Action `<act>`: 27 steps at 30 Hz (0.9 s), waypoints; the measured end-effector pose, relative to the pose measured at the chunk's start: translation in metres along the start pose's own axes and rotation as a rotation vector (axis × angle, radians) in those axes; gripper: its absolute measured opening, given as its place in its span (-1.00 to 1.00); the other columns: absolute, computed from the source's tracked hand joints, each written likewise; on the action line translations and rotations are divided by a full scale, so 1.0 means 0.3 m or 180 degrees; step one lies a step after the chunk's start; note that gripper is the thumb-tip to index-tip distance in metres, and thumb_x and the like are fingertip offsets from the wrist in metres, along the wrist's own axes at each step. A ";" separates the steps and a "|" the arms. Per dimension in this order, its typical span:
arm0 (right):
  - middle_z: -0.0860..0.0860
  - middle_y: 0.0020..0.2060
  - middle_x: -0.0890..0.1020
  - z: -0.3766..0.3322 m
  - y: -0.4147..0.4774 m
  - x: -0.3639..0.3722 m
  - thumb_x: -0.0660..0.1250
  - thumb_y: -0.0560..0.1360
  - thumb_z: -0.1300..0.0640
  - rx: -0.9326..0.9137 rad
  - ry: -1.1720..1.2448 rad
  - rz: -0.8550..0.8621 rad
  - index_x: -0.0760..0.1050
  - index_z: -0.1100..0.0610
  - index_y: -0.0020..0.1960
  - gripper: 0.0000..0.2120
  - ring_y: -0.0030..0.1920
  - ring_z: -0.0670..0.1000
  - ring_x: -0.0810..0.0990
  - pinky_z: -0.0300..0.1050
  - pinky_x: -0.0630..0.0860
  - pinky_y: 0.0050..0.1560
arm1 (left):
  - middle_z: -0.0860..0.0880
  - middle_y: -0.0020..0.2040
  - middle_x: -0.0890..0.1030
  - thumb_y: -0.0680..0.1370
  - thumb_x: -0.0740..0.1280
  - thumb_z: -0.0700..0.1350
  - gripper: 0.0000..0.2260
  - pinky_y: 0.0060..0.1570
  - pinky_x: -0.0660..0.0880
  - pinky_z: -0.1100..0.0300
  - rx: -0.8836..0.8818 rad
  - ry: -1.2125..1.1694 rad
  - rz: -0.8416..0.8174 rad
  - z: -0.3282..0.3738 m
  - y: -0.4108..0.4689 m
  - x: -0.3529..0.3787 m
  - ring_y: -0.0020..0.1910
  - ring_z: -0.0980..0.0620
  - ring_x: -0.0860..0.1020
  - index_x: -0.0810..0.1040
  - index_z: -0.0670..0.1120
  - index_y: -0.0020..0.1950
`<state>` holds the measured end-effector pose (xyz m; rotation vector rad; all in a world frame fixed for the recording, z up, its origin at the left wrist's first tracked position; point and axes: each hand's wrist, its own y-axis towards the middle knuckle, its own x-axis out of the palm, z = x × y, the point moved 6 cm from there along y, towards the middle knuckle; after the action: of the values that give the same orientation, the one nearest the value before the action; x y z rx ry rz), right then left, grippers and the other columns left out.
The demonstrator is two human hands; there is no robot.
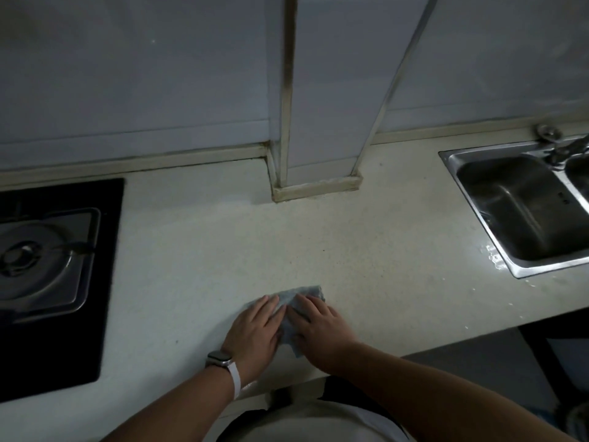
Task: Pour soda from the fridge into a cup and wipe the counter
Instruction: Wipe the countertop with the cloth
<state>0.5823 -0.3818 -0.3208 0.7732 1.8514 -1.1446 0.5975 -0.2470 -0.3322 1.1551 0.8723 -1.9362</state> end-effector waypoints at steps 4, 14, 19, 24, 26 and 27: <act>0.04 0.45 0.28 0.014 0.001 -0.079 0.11 0.58 -0.15 0.0024 0.0417 0.0202 0.32 -0.01 0.45 -0.52 0.44 0.10 0.25 0.05 0.26 0.44 | -0.11 0.31 0.56 0.50 0.19 0.08 -0.56 0.13 0.57 -0.05 0.0049 -0.0021 0.0073 -0.013 -0.007 -0.027 0.26 -0.12 0.54 0.57 -0.09 0.28; 0.03 0.22 0.37 0.125 0.079 -0.126 0.28 0.49 -0.17 0.1037 0.0560 -0.0169 0.31 0.05 0.36 -0.47 0.23 0.02 0.35 -0.08 0.42 0.28 | -0.01 0.35 0.45 0.48 0.18 0.27 -0.55 0.18 0.45 0.08 -0.1075 -0.0059 0.0273 -0.110 0.008 -0.129 0.30 -0.06 0.41 0.54 0.02 0.19; -0.06 -0.07 0.49 0.081 0.107 -0.136 0.21 0.60 0.05 0.1143 0.0935 -0.0207 0.35 0.00 0.09 -0.90 -0.06 -0.05 0.48 -0.29 0.43 -0.11 | 0.02 0.00 0.54 0.40 0.38 0.02 -0.87 -0.11 0.52 0.04 -0.1142 -0.0424 0.0266 -0.104 0.026 -0.131 0.01 -0.10 0.53 0.44 0.06 -0.20; -0.08 -0.28 0.47 0.089 0.198 -0.219 0.18 0.53 0.17 0.1270 0.1580 -0.0067 0.33 -0.02 -0.08 -0.90 -0.31 -0.11 0.42 -0.28 0.33 -0.40 | 0.07 -0.25 0.48 0.56 0.27 -0.02 -0.79 -0.19 0.47 0.05 -0.1736 -0.1378 0.0463 -0.170 0.074 -0.201 -0.27 0.06 0.45 0.33 0.03 -0.24; -0.04 -0.24 0.51 0.079 0.250 -0.262 0.18 0.49 0.20 0.1253 0.1816 -0.0054 0.37 0.01 -0.07 -0.90 -0.27 -0.06 0.46 -0.22 0.39 -0.34 | 0.09 -0.08 0.53 0.53 0.30 0.10 -0.85 -0.08 0.50 0.10 -0.1687 -0.1454 0.0263 -0.202 0.098 -0.216 -0.14 0.07 0.53 0.45 0.04 -0.08; -0.01 -0.21 0.53 0.072 0.278 -0.282 0.19 0.47 0.21 0.1224 0.1894 -0.0036 0.38 0.03 -0.06 -0.90 -0.22 -0.02 0.50 -0.18 0.42 -0.29 | 0.09 0.03 0.52 0.50 0.31 0.17 -0.76 -0.02 0.49 0.14 -0.1601 -0.1333 0.0032 -0.210 0.109 -0.211 -0.02 0.04 0.54 0.49 0.05 0.03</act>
<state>0.6981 -0.3750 -0.2877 1.4479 2.1269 -1.4034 0.6739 -0.1977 -0.3043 0.4395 1.0302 -1.7175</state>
